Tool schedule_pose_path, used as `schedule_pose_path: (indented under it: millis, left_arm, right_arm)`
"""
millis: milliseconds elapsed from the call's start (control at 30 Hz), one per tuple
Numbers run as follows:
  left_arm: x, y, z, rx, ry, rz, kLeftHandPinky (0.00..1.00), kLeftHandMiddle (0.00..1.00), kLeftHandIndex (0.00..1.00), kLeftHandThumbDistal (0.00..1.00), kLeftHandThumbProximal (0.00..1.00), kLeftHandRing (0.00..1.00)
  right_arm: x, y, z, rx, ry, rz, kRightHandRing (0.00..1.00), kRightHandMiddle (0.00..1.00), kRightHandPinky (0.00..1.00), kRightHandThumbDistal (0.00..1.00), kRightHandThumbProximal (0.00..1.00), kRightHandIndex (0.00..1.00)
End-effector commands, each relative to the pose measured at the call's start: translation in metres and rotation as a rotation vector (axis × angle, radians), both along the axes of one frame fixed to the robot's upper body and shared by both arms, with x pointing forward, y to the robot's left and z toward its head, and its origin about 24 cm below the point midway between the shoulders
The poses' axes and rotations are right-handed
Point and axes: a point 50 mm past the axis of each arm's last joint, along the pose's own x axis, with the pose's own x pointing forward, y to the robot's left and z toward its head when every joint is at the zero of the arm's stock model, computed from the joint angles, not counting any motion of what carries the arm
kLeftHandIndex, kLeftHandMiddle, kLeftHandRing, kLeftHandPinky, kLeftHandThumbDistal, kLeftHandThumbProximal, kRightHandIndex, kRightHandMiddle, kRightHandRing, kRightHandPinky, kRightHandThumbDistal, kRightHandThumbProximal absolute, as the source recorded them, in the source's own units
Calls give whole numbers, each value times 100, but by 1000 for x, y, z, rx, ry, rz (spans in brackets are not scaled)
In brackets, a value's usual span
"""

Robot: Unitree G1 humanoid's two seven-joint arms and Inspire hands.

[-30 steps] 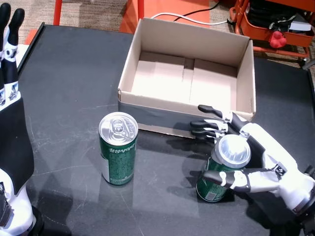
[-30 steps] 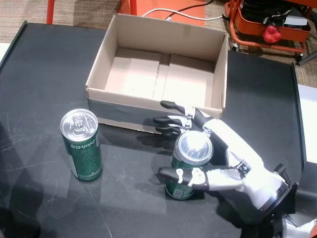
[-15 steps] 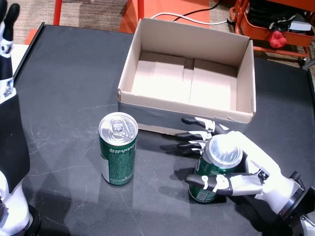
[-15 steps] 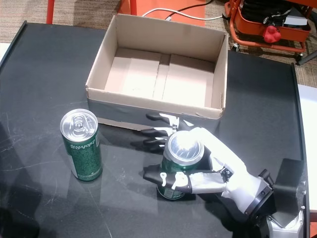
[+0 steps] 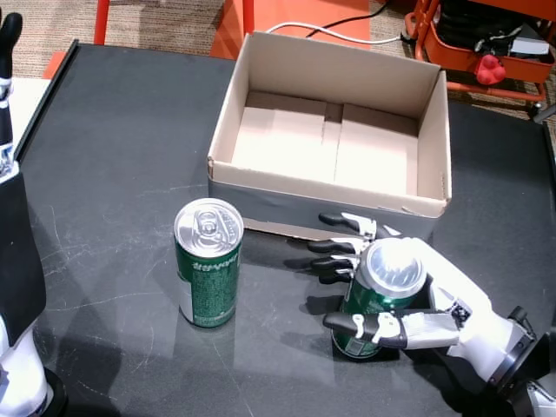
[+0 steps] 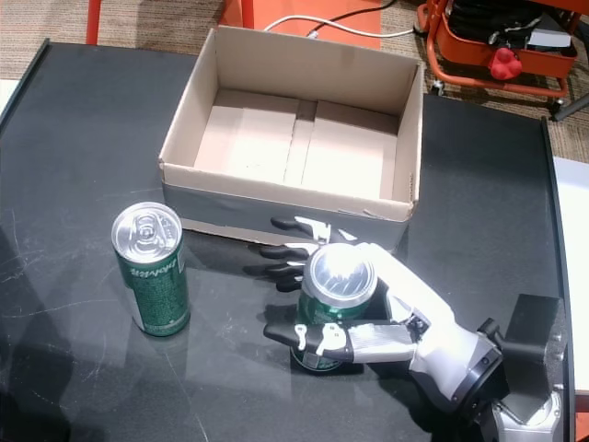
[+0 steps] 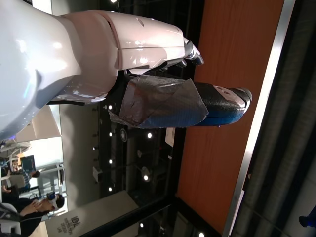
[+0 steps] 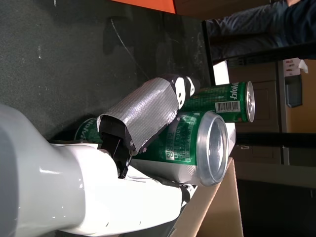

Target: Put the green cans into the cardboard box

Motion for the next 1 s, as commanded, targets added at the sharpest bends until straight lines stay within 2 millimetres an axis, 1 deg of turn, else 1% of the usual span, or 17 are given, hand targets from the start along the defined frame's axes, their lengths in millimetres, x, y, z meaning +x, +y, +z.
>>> schedule_pose_path:
  millis: [0,33,67,133,200,400,467,600,667,700,767,800,833,867,900,933,967]
  left_arm:
    - [-4,-2,-1,0,9,-8,100,98,100,56,91,100]
    - [-4,-2,-1,-1,9,-8,100,98,100,55,91,100]
    - [-4,-2,-1,-3,8,-5,100,98,100,56,92,100]
    - [-5,-2,-1,-8,10,-4,100,98,100,56,93,100]
    - [-6,-2,-1,-8,12,-1,100,98,100,56,94,100]
    - [-7,-3,0,-7,9,2,100,98,100,56,95,100]
    - [-7,-3,1,-12,12,-2,100,97,100,56,93,100]
    - [-7,-3,1,-9,13,-12,100,98,100,55,94,100]
    - [-8,-3,1,-7,14,-2,100,97,100,56,95,100]
    - [-8,-3,1,-6,14,2,100,97,100,56,96,100]
    - [-8,-3,1,-3,12,6,100,97,100,55,95,100]
    - [-8,-3,1,-3,12,5,100,97,100,55,95,100]
    - [-8,-3,1,-5,14,6,100,97,100,56,94,100]
    - [-8,-3,1,-6,14,7,100,97,100,56,94,100]
    - [-8,-3,1,-8,16,5,100,96,100,57,94,100]
    - [-7,-3,1,-7,16,3,100,97,100,55,94,100]
    - [-7,-3,1,-5,16,0,100,97,100,55,94,100]
  right_arm:
    - [0,-3,-1,-18,14,0,85,81,95,96,68,83]
    - [-1,-3,-2,-16,15,3,85,81,95,93,67,83]
    - [-1,-3,-2,-14,17,4,85,81,96,88,64,83]
    - [-1,-3,-2,-10,21,7,85,81,96,97,68,83]
    - [-1,-2,-3,-10,26,8,85,81,96,100,69,83]
    - [-2,0,-5,-8,36,6,84,80,95,100,69,82]
    - [-2,1,-6,-3,40,3,83,80,95,99,68,81]
    - [-2,2,-6,-2,33,1,83,79,94,100,69,81]
    - [-3,2,-5,-2,29,-2,82,78,94,100,71,81]
    - [-2,2,-6,3,31,-3,82,78,93,100,70,81]
    - [-2,2,-6,38,45,-14,78,74,87,100,62,77]
    - [-2,2,-6,62,53,-22,72,68,79,91,58,71]
    - [-2,2,-7,80,56,-35,65,61,73,81,57,62]
    - [-2,2,-7,89,52,-49,59,55,66,76,58,54]
    - [-2,1,-7,96,48,-67,52,47,59,66,59,44]
    - [-2,1,-6,105,41,-83,47,41,52,53,59,37]
    - [-2,1,-6,116,38,-94,43,38,47,39,57,34]
